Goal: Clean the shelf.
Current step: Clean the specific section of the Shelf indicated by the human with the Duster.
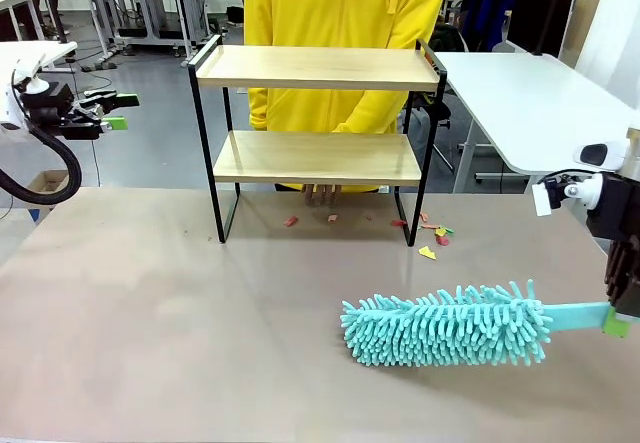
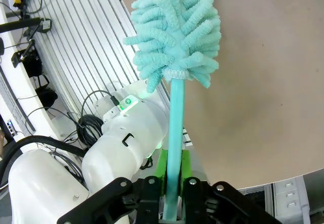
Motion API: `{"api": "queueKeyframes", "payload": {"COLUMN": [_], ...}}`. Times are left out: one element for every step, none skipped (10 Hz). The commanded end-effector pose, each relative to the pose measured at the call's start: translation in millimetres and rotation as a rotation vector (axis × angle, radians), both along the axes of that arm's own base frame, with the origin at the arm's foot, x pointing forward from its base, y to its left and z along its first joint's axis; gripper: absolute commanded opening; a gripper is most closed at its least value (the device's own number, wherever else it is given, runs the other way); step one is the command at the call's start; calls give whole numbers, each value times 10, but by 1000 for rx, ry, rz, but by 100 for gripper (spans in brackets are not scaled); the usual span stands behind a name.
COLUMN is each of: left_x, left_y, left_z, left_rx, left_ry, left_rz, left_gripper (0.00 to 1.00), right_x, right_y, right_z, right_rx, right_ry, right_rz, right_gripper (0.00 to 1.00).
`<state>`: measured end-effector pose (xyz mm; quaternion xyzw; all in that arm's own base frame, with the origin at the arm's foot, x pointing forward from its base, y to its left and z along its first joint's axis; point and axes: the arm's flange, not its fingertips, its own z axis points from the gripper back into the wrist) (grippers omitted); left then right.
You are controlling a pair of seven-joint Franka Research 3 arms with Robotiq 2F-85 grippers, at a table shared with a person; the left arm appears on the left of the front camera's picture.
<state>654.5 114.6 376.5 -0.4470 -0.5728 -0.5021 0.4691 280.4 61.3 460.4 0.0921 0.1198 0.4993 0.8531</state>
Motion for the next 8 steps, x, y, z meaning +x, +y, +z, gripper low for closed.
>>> {"api": "queueKeyframes", "payload": {"left_x": [-20, -20, -20, -20, -20, -20, -20, -20], "left_y": [-5, -5, -5, -5, -5, -5, -5, -5], "left_z": [37, 37, 37, 37, 37, 37, 37, 37], "left_rx": [1, 1, 1, 1, 1, 1, 1, 1], "left_ry": [-4, -4, -4, -4, -4, -4, -4, -4], "left_rz": [-2, -2, -2, -2, -2, -2, -2, -2], "left_gripper": [100, 100, 100, 100, 100, 100, 100, 100], "right_x": [-20, -20, -20, -20, -20, -20, -20, -20], "right_y": [13, 13, 13, 13, 13, 13, 13, 13], "right_z": [-2, -2, -2, -2, -2, -2, -2, -2], "right_rx": [2, 2, 2, 2, 2, 2, 2, 2], "right_ry": [-1, -1, -1, -1, -1, -1, -1, -1], "right_rz": [8, 8, 8, 8, 8, 8, 8, 8], "right_gripper": [13, 13, 13, 13, 13, 13, 13, 13]}}
